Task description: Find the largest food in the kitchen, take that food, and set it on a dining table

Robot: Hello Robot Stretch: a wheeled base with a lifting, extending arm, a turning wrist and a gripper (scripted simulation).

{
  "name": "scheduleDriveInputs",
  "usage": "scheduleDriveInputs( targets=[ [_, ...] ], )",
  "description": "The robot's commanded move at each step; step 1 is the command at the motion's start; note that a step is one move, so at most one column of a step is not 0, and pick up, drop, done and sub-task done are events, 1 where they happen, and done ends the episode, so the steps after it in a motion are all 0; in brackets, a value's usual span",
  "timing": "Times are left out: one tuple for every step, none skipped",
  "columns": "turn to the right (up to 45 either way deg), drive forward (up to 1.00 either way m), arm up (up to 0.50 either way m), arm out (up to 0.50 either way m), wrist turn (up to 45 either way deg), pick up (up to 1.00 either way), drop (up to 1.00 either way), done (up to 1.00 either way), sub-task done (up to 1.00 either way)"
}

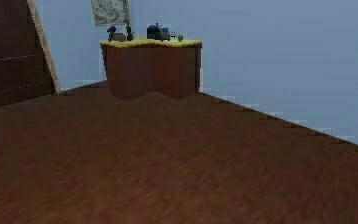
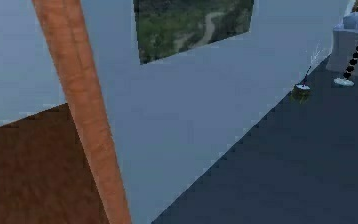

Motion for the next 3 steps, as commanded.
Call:
scheduleDriveInputs(
  targets=[
    [0.0, 0.40, 0.00, 0.00, 0.0, 0.00, 0.00, 0.00, 0.00],
    [3.0, 0.00, 0.00, 0.00, 0.0, 0.00, 0.00, 0.00, 0.00],
    [0.0, 1.00, 0.00, 0.00, 0.0, 0.00, 0.00, 0.00, 0.00]
  ],
)
